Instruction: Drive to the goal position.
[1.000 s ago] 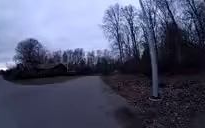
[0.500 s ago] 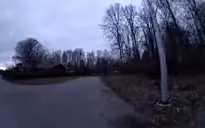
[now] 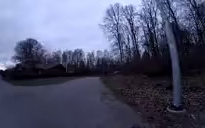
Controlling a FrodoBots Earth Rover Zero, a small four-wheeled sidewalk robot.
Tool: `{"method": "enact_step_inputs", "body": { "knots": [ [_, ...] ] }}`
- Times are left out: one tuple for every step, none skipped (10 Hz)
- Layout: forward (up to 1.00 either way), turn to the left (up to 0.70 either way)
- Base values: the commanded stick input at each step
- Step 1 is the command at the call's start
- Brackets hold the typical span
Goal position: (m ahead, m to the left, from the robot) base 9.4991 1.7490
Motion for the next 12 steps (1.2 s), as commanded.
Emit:
{"method": "enact_step_inputs", "body": {
  "knots": [
    [0.70, 0.07],
    [0.70, 0.00],
    [0.70, 0.00],
    [0.70, 0.00],
    [0.70, 0.00],
    [0.70, 0.00],
    [0.70, 0.00],
    [0.70, 0.00],
    [0.70, 0.04],
    [0.70, 0.35],
    [0.70, 0.35],
    [0.70, 0.35]
  ]
}}
